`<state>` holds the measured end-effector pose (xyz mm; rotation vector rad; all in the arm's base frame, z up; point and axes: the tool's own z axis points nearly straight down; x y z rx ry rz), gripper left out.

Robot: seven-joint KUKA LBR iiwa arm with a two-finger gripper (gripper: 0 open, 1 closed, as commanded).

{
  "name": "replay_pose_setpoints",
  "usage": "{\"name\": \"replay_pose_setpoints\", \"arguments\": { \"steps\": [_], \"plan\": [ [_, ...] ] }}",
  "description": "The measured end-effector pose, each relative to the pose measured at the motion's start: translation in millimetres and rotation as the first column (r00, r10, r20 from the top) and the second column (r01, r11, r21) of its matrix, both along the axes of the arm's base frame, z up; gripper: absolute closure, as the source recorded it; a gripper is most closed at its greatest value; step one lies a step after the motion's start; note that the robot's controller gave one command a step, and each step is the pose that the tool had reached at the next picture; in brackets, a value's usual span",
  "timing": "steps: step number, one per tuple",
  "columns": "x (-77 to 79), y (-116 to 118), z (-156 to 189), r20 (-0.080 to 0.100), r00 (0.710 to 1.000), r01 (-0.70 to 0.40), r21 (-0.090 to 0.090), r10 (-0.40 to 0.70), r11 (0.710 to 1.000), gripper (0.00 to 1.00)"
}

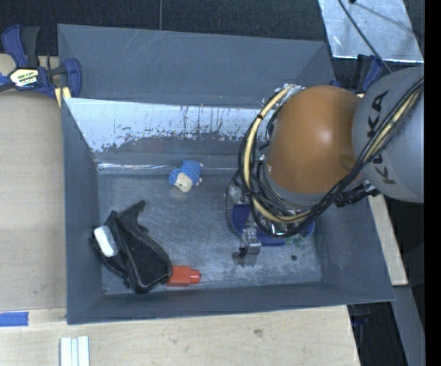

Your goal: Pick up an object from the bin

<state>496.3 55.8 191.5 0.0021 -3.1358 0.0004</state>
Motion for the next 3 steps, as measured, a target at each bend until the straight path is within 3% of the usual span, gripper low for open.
{"name": "replay_pose_setpoints", "arguments": {
  "steps": [1,2,3],
  "plan": [
    [94.2,3,-58,0.01,0.999,-0.037,0.0,0.037,0.999,0.0],
    [133.7,59,-120,0.018,0.974,-0.226,0.0,0.226,0.974,0.0],
    [135.1,58,-117,0.021,0.975,-0.223,0.0,0.223,0.975,1.0]
  ]
}}
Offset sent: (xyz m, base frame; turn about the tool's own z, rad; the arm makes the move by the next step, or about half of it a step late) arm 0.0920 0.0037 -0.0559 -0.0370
